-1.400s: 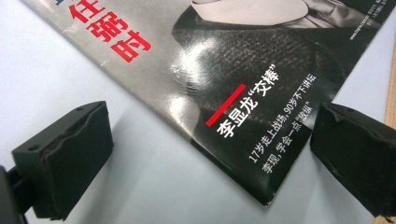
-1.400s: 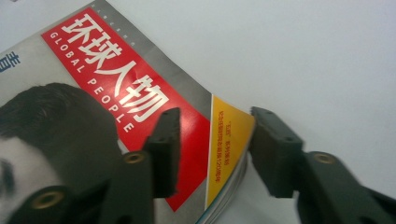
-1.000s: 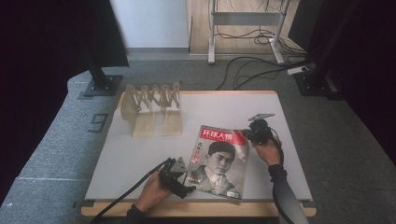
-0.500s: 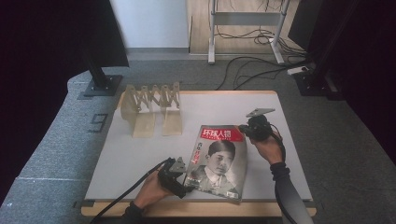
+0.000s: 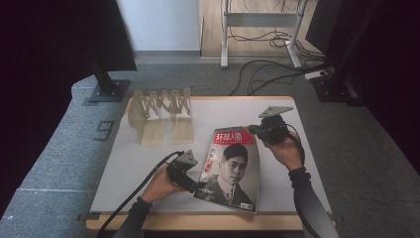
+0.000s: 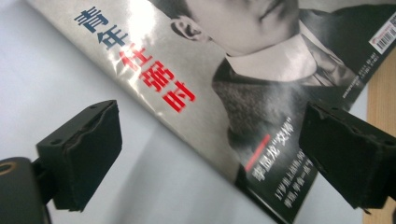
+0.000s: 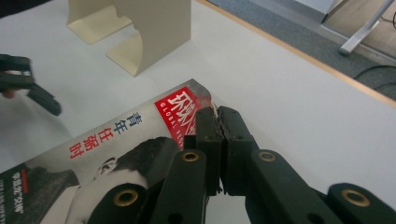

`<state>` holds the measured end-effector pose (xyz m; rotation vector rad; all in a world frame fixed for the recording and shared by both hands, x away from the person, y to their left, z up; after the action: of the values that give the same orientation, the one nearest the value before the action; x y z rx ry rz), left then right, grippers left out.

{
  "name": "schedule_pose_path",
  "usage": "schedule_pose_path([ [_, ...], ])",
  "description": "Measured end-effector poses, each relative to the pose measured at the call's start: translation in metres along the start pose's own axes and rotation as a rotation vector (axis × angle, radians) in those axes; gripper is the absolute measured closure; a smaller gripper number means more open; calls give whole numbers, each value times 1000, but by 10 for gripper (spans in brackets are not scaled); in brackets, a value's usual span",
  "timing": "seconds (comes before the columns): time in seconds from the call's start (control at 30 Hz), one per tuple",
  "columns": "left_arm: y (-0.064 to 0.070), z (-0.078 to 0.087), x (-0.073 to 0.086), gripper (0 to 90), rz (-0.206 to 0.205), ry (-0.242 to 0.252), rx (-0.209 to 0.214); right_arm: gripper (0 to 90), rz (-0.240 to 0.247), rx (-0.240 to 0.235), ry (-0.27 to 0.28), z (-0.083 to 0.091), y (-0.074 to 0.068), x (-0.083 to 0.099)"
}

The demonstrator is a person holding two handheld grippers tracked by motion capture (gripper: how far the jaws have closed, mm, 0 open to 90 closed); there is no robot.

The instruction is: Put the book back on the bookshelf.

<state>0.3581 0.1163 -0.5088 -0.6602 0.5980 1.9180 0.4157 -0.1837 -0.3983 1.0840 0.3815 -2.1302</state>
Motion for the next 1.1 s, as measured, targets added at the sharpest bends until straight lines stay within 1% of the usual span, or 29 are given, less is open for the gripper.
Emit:
schedule_pose_path([
  [0.07,-3,-1,-4,69,-1,-4,8,864,1,-3,3,2,-1,-2],
  [0.13,-7,-2,-8,71,2,-5,4,864,18,-3,18,8,-3,-7],
  [0.23,-12,-4,-11,92,7,-4,16,864,31,-9,34,15,-6,-12],
  [0.27,-14,-5,-11,103,8,-9,17,864,47,-10,42,18,-7,-15],
  [0.33,-17,-7,-13,112,3,-19,19,864,48,-11,45,20,-7,-16],
  [0.4,-20,-9,-15,130,2,-22,34,864,59,-14,49,24,-9,-19],
  [0.5,-23,-14,-17,138,1,-40,46,863,69,-20,58,31,-13,-24],
  [0.6,-25,-18,-18,144,1,-56,59,863,76,-24,65,34,-15,-26],
  [0.63,-26,-20,-18,146,2,-58,74,863,79,-26,67,35,-16,-27],
  [0.67,-26,-22,-18,150,-1,-64,79,863,89,-32,74,38,-17,-29],
  [0.7,-26,-23,-18,150,-1,-66,86,863,89,-32,74,38,-17,-29],
  [0.73,-26,-25,-18,154,-1,-65,99,863,93,-35,77,39,-18,-30],
  [0.77,-25,-26,-18,174,-3,-61,123,863,100,-37,83,40,-19,-31],
  [0.83,-25,-28,-19,222,-2,-55,140,863,108,-43,88,42,-20,-32],
  [0.87,-25,-28,-19,255,0,-48,170,863,108,-43,89,43,-21,-33],
  [0.9,-25,-28,-19,303,-2,-45,184,863,112,-44,89,43,-21,-33],
  [0.93,-25,-28,-19,345,1,-44,188,863,117,-46,91,44,-21,-34],
  [0.97,-26,-28,-19,345,14,-40,207,863,117,-46,91,44,-21,-34],
  [1.03,-28,-25,-19,426,21,-30,230,863,122,-48,91,45,-21,-34],
  [1.1,-27,-23,-20,512,18,-19,259,863,121,-47,94,45,-21,-35],
])
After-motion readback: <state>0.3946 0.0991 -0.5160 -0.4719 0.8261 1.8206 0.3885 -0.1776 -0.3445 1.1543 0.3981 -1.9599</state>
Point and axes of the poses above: each handheld gripper's, and its own axes: z roughly backward along the jaws, x roughly out of its underside, y roughly to its right, the point moved 2 cm from there along -z, roughly forward along the jaws, and after that the axes turned 2 degrees about z, right-handed, at the moved point
